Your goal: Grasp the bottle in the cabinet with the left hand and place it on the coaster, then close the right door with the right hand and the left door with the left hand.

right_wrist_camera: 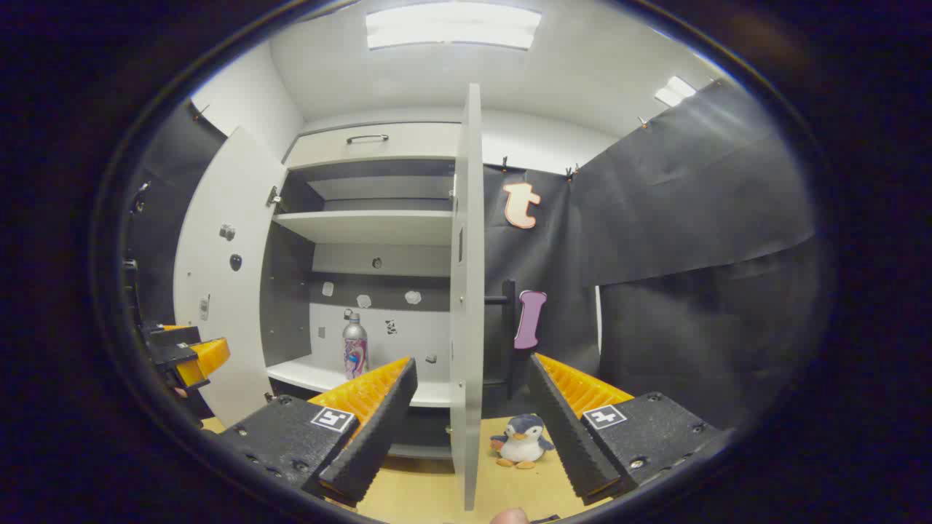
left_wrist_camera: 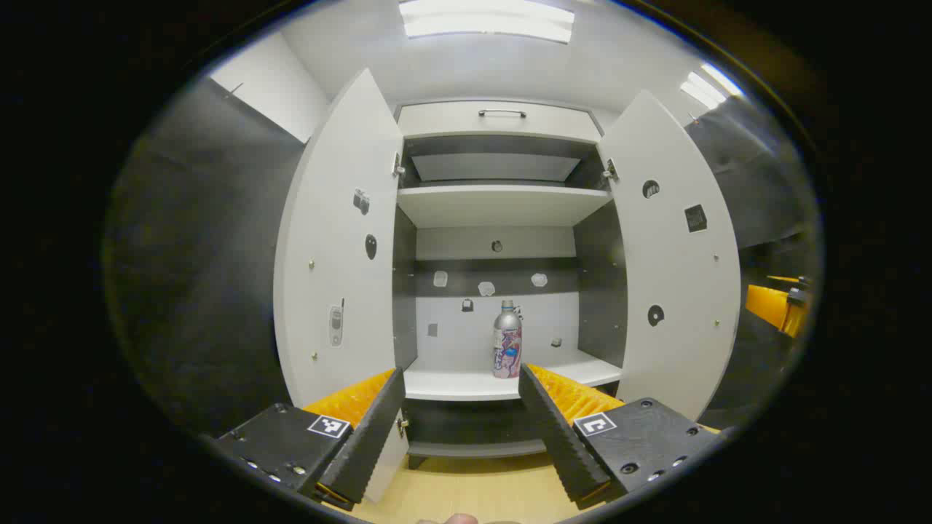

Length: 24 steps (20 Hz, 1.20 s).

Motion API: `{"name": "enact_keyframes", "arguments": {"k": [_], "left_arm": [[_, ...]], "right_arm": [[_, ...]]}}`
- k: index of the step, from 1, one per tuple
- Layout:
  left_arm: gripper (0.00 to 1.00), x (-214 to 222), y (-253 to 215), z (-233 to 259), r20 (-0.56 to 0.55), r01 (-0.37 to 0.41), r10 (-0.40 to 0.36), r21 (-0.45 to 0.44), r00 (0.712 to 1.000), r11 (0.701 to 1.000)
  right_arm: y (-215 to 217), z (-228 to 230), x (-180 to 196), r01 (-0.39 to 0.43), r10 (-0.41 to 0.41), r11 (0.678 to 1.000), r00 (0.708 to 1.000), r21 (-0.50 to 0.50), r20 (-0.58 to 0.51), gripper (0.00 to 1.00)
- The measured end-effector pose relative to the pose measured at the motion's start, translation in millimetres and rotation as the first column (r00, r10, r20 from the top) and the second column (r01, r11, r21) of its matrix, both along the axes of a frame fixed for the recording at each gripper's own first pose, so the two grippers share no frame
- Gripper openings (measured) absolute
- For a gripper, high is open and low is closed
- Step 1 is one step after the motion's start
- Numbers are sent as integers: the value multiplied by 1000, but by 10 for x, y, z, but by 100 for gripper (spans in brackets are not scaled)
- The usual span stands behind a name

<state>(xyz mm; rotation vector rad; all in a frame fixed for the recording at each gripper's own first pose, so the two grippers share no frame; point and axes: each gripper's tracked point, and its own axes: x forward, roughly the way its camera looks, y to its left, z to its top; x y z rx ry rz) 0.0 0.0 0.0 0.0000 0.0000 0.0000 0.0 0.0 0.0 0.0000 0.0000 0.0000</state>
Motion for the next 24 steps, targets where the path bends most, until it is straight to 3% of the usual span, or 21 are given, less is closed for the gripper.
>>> {"name": "enact_keyframes", "arguments": {"k": [7,8,10,11,12,14,18,24], "left_arm": [[100,96,-102,91,6,-45,45,-11,999,999],[96,132,-105,114,11,-46,47,-19,999,999],[100,193,-118,133,6,-44,44,-15,999,999],[96,233,-126,124,-8,-39,39,-12,999,999],[100,252,-139,115,-14,-34,34,-9,999,999],[96,331,-160,146,-4,-23,23,2,1000,1000],[100,603,-303,188,-2,20,-20,1,1000,1000],[100,1141,-605,307,49,87,-87,14,995,996]], "right_arm": [[-255,-83,107,-4,5,999,1000,32,-21,100],[-263,-96,128,-2,3,999,1000,42,-22,99],[-278,-134,129,-3,4,999,1000,51,-27,99],[-277,-155,131,-7,8,999,999,51,-33,99],[-284,-172,139,-10,12,999,999,46,-39,99],[-274,-168,131,-14,15,999,999,41,-37,97],[-268,-162,122,-7,8,999,999,42,-37,99],[-298,-115,115,55,-54,998,998,40,-28,99]]}}
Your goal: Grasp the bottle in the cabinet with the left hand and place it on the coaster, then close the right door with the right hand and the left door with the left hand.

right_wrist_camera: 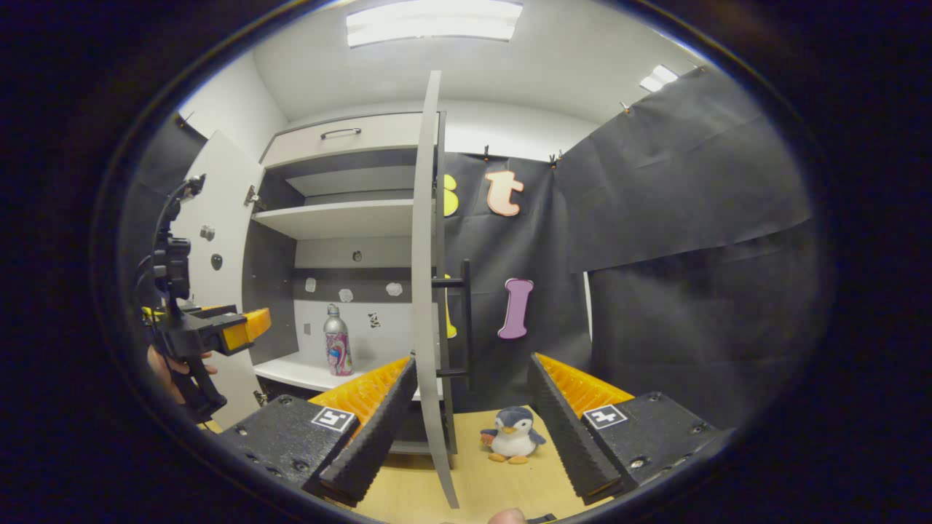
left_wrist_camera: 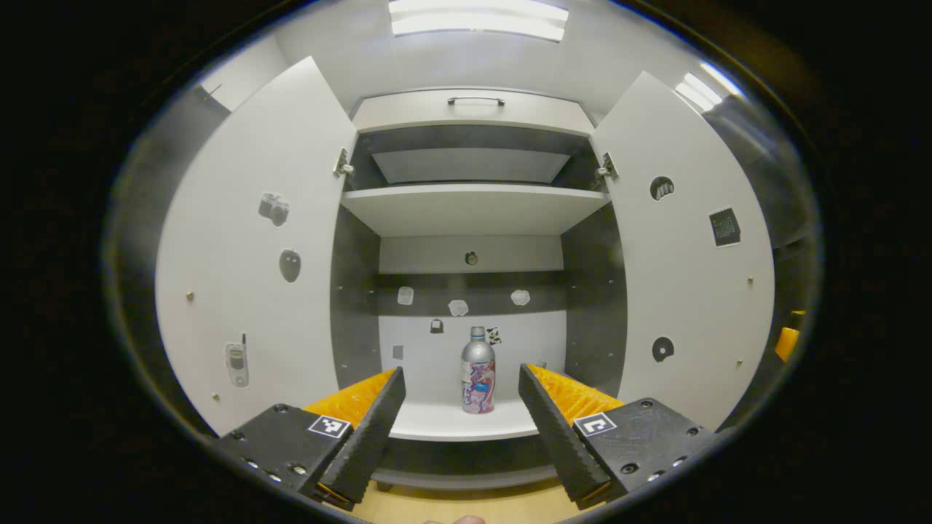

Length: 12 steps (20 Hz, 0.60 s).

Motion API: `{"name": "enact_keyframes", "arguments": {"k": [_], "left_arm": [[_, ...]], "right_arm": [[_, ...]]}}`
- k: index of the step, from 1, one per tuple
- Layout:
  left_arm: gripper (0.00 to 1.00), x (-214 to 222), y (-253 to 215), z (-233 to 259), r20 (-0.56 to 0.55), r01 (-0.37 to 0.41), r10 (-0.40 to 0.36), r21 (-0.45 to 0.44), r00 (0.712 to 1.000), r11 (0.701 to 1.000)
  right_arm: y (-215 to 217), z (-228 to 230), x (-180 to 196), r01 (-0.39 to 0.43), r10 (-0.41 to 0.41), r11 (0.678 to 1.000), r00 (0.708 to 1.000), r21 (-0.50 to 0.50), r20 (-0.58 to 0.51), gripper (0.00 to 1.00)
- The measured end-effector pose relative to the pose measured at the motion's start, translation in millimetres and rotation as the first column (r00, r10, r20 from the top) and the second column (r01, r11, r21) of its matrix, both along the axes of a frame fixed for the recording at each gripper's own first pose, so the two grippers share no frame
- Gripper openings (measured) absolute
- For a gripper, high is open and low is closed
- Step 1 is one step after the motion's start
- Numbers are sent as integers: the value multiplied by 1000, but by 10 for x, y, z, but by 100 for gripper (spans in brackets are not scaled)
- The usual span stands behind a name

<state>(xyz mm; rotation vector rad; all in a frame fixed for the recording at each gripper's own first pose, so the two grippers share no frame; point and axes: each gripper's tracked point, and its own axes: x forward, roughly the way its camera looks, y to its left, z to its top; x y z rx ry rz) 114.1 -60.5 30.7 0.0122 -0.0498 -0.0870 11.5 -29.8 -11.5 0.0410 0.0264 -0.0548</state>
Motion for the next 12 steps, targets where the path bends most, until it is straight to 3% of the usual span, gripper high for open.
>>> {"name": "enact_keyframes", "arguments": {"k": [1,12], "left_arm": [[96,113,-50,-3,3,11,-11,5,1000,1000],[97,1414,-282,-449,-88,57,-51,61,995,997]], "right_arm": [[-19,5,-19,8,-8,1000,1000,-3,3,99],[-567,26,-371,211,-210,977,978,-31,10,99]]}}
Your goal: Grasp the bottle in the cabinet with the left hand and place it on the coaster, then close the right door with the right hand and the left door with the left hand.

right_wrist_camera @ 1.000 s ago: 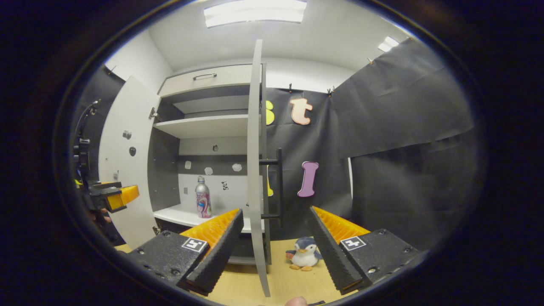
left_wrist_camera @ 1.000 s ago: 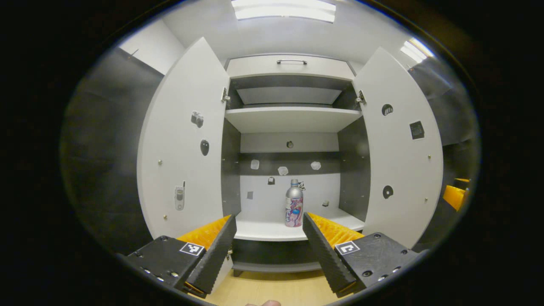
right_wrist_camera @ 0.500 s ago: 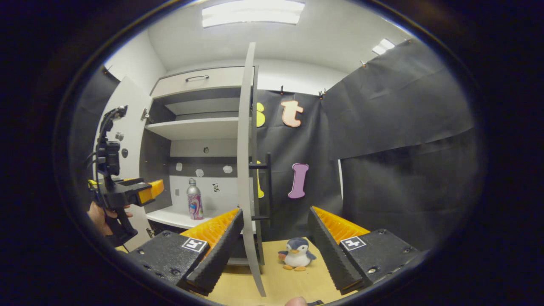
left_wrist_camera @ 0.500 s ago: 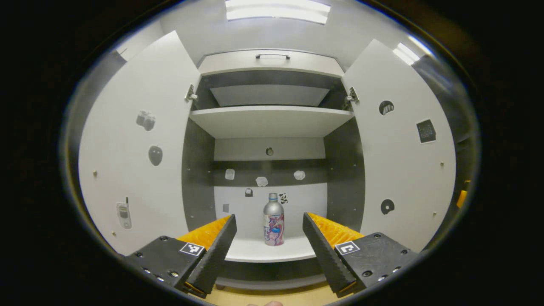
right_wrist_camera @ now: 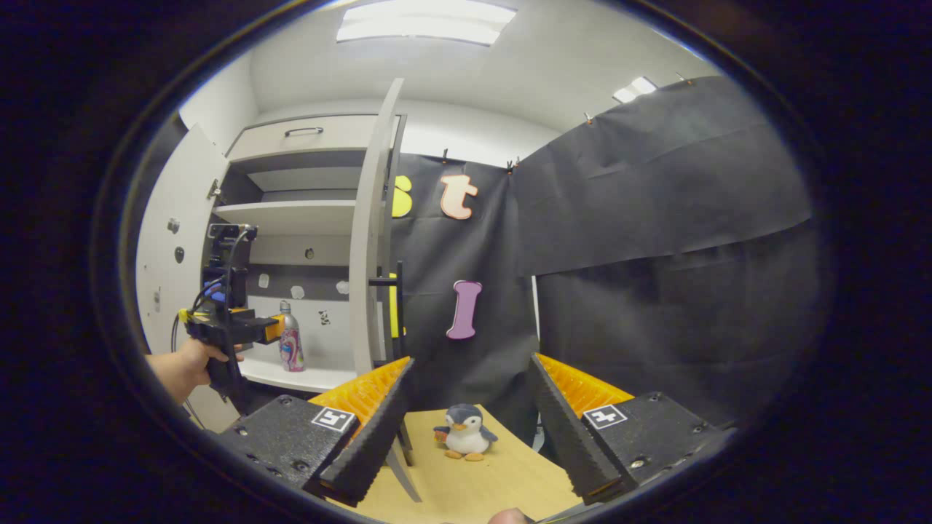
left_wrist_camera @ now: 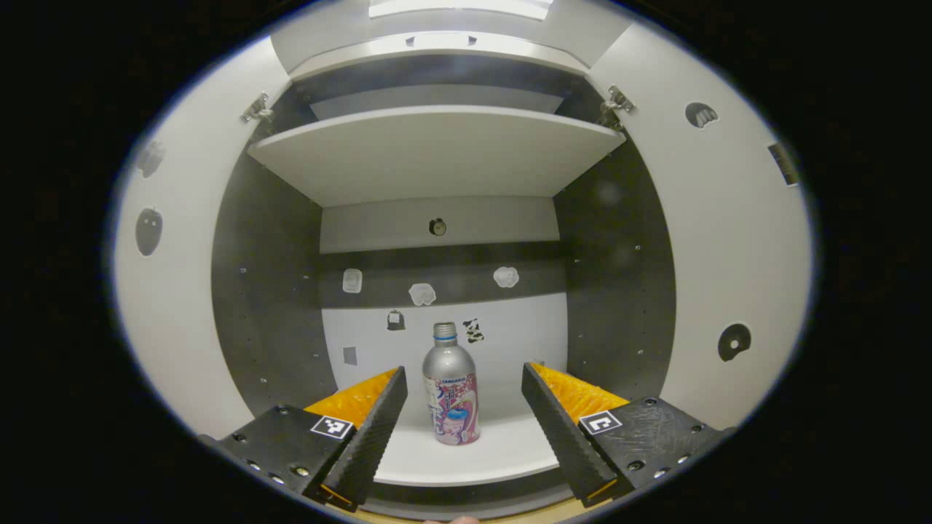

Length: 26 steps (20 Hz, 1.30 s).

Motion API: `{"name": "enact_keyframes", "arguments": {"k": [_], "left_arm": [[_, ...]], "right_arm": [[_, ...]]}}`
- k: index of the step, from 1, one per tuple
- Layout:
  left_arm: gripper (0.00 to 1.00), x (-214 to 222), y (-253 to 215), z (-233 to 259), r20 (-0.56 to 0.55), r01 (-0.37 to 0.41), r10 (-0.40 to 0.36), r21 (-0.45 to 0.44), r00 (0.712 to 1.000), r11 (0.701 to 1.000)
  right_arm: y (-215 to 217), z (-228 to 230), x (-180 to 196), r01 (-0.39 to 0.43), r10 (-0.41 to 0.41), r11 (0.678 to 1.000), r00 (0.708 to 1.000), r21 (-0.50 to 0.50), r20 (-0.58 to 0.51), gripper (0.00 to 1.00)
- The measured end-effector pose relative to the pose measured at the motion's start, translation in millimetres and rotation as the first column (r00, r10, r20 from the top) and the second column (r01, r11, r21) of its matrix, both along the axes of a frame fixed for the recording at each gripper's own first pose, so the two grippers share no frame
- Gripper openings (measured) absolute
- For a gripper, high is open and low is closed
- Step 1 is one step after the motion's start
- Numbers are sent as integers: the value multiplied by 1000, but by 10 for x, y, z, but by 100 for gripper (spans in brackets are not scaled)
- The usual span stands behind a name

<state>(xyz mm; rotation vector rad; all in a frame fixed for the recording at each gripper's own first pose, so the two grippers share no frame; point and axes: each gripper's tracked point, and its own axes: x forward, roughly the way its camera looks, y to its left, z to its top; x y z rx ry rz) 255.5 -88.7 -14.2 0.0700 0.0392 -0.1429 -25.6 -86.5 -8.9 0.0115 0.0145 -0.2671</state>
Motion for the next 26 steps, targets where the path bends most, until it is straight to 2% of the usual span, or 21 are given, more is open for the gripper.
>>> {"name": "enact_keyframes", "arguments": {"k": [3,5,8,10,12,13,14,15,16,18,20,21,22,23,24,26], "left_arm": [[97,283,50,-195,-40,-30,31,9,999,1000],[97,473,63,-328,-64,-38,39,9,997,999],[97,725,47,-511,-88,-26,29,39,996,999],[97,753,89,-655,-137,-56,63,56,989,997],[97,855,78,-771,-169,-44,46,16,985,999],[97,926,110,-819,-177,-50,51,13,983,999],[97,983,102,-851,-183,-51,53,15,982,999],[98,1010,92,-871,-184,-48,49,14,982,999],[97,1052,42,-892,-186,-33,33,3,982,999],[97,1073,-40,-980,-211,-1,-4,-22,977,1000],[94,1055,-25,-984,-221,-15,9,-28,975,999],[87,1057,-32,-955,-214,-15,8,-32,977,999],[90,1060,-31,-941,-205,-14,6,-38,979,999],[81,1089,0,-910,-195,-16,9,-37,981,999],[84,1070,32,-848,-176,-22,16,-36,984,999],[82,1007,67,-728,-144,-28,21,-47,989,998]], "right_arm": [[-92,8,-54,41,-41,999,999,-7,1,96],[-128,8,-70,63,-63,998,998,-10,1,99],[-145,5,-65,79,-79,997,997,-12,-2,99],[-153,9,-80,87,-87,996,996,-16,-2,99],[-154,-26,-89,91,-92,996,996,-21,-14,99],[-170,-42,-102,98,-98,995,995,-21,-20,100],[-185,-38,-116,105,-105,994,994,-19,-24,96],[-205,-34,-103,112,-112,994,993,-16,-22,99],[-214,-20,-106,117,-117,993,993,-15,-18,96],[-205,-21,-106,117,-117,993,993,-16,-17,99],[-188,-31,-110,118,-118,993,993,-25,-18,96],[-197,-32,-121,117,-118,993,993,-27,-16,96],[-195,-27,-124,115,-115,993,993,-26,-15,96],[-194,-42,-128,112,-112,993,994,-24,-16,97],[-191,-43,-122,106,-106,994,994,-22,-18,99],[-162,-44,-113,93,-93,995,996,-19,-15,96]]}}
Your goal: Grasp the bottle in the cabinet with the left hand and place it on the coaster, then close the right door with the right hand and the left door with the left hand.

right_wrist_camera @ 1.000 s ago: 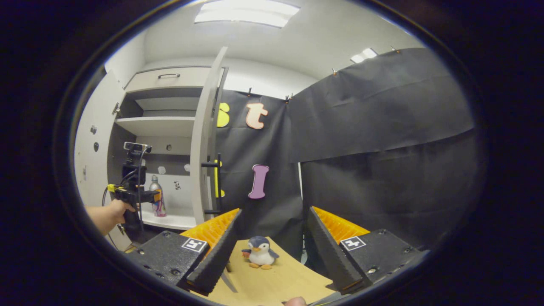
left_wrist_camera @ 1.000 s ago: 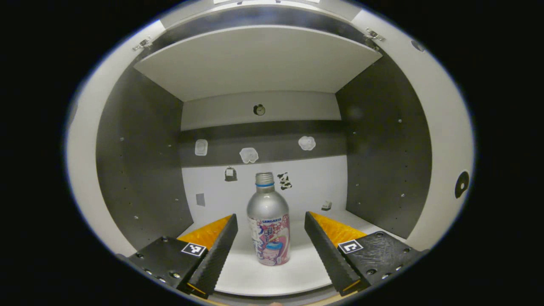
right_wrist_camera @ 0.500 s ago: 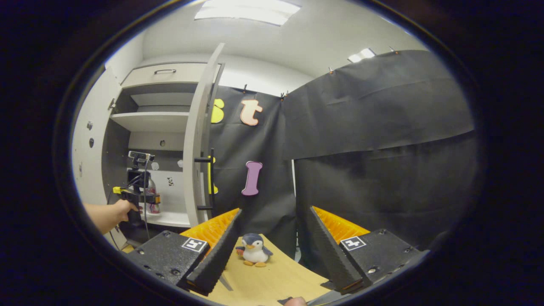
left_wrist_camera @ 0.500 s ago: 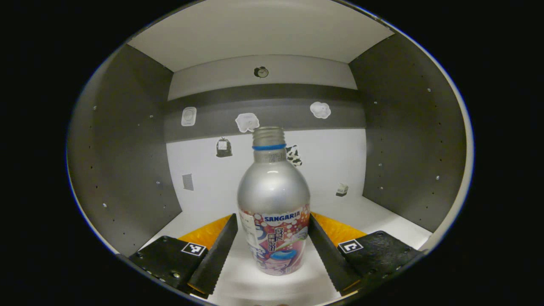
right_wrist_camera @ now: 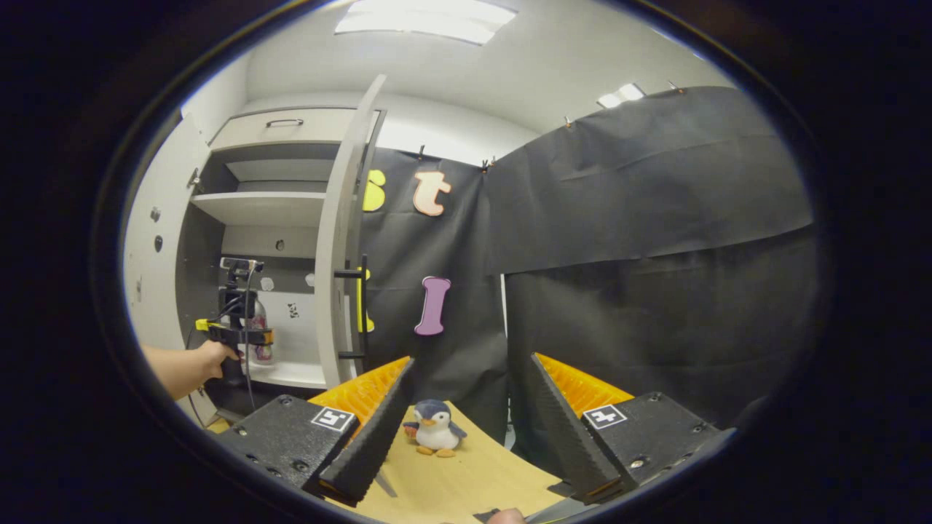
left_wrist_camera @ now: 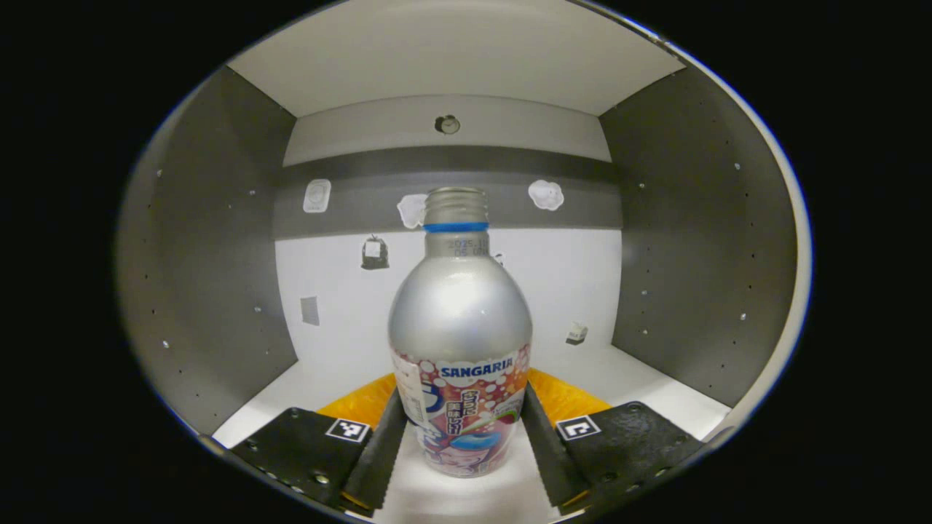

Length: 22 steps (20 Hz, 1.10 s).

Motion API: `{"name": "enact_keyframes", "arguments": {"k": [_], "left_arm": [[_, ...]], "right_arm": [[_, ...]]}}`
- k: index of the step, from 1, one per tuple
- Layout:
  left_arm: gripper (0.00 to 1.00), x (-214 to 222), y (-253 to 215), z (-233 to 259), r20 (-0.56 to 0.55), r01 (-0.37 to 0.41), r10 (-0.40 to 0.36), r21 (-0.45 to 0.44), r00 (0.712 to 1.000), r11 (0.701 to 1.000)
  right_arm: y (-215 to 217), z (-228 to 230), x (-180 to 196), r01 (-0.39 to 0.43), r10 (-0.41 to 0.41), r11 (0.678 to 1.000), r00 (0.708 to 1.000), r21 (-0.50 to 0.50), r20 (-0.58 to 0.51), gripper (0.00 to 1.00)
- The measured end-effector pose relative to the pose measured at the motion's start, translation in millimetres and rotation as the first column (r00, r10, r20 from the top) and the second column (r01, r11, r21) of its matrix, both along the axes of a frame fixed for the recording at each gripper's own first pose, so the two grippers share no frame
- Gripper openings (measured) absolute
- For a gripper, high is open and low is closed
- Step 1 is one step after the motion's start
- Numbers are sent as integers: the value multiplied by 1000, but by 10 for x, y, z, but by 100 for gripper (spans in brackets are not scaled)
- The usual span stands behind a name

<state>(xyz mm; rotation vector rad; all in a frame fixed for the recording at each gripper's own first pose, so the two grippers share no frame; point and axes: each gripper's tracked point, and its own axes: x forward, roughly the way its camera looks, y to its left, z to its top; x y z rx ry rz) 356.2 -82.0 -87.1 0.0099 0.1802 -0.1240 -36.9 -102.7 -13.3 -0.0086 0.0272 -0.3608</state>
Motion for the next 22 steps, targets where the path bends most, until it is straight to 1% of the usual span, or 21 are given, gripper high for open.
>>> {"name": "enact_keyframes", "arguments": {"k": [1,2,3,4,5,6,7,8,9,10,11,12,13,16,18,19,20,22], "left_arm": [[77,-48,5,37,4,2,-2,-11,1000,1000],[81,-110,12,77,9,2,-2,-14,1000,1000],[77,-167,29,113,16,4,-4,-10,1000,1000],[81,-235,41,150,25,4,-4,-2,1000,1000],[81,-307,55,177,32,7,-7,9,999,1000],[77,-373,73,194,38,7,-8,19,999,1000],[77,-439,84,209,43,10,-11,27,999,1000],[81,-523,111,234,51,8,-10,35,999,999],[77,-612,136,245,51,6,-8,40,999,999],[80,-699,163,240,50,4,-6,46,999,999],[81,-779,200,251,49,-4,2,48,999,999],[73,-862,223,262,52,-3,1,49,999,999],[81,-939,253,278,56,-9,6,47,998,999],[80,-1197,350,350,73,-25,23,27,997,999],[73,-1297,406,337,74,-35,33,22,997,999],[77,-1368,419,328,77,-35,33,24,996,999],[81,-1465,435,315,80,-34,32,23,996,999],[80,-1652,444,286,81,-34,32,22,996,999]], "right_arm": [[1,-6,1,-6,6,1000,1000,0,2,96],[18,-8,13,-16,16,1000,1000,2,5,96],[41,-18,21,-29,29,1000,1000,6,5,99],[62,-33,29,-42,42,999,999,9,3,99],[91,-50,31,-57,57,998,998,13,0,99],[109,-60,43,-72,72,997,997,16,-2,97],[120,-72,57,-88,88,996,996,21,-2,97],[138,-83,64,-102,102,994,995,25,-4,99],[153,-86,54,-117,118,993,993,29,-4,99],[163,-100,56,-132,133,991,991,33,-7,97],[175,-119,59,-146,146,989,989,35,-11,99],[199,-124,57,-162,162,986,987,38,-12,97],[232,-136,71,-176,177,984,984,40,-15,97],[348,-148,120,-216,217,975,976,44,-22,96],[406,-159,125,-241,243,969,970,46,-26,97],[462,-167,123,-261,262,964,965,47,-24,96],[505,-163,128,-274,275,961,961,45,-21,99],[577,-164,145,-302,304,952,953,47,-20,99]]}}
